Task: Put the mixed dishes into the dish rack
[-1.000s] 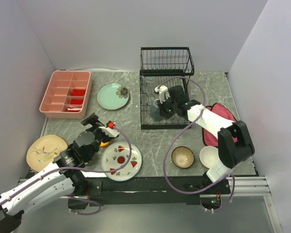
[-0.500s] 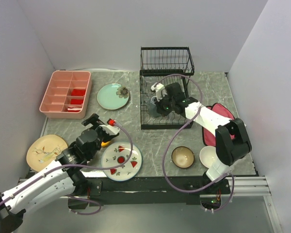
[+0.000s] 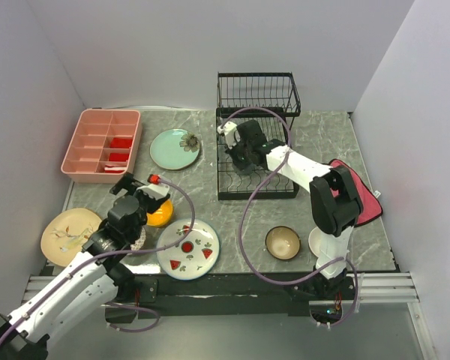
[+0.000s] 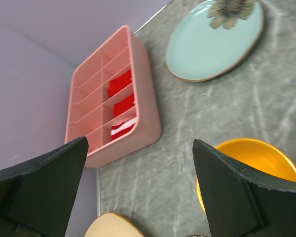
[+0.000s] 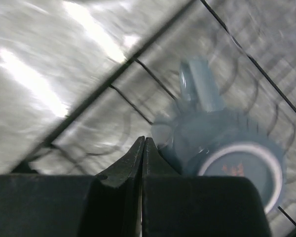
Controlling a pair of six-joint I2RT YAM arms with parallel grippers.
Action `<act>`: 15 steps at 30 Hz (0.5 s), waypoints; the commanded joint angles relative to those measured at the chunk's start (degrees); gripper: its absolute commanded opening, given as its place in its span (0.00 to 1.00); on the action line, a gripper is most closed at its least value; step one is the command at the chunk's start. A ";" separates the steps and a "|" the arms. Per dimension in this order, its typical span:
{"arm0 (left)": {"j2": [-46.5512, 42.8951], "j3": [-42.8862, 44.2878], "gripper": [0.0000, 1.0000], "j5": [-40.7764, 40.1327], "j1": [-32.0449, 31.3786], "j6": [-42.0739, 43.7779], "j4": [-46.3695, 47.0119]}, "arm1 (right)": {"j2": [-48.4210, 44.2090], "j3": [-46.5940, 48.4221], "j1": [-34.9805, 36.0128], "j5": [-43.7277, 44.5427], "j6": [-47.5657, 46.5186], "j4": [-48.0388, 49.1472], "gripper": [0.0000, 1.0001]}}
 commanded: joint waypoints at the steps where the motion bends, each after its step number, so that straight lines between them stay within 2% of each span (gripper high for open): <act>1: 1.15 -0.91 0.94 0.78 3.26 2.83 9.41 | 0.12 2.40 -1.73 8.78 -5.07 0.09 0.00; 5: 0.36 -0.91 0.93 1.22 5.02 1.70 8.19 | -0.23 -0.06 -2.00 13.88 -10.18 6.40 0.00; 10: 0.09 -0.47 0.93 1.49 6.87 0.72 7.30 | 0.65 -0.15 -2.35 17.66 -10.19 9.67 0.00; 13: 0.53 -0.12 0.93 1.57 7.75 0.64 7.74 | -1.01 -0.94 -2.18 14.52 -9.66 9.59 0.00; 15: 0.54 0.50 0.94 1.92 7.93 0.20 7.30 | -2.51 -2.42 -1.48 7.52 -10.18 8.36 0.00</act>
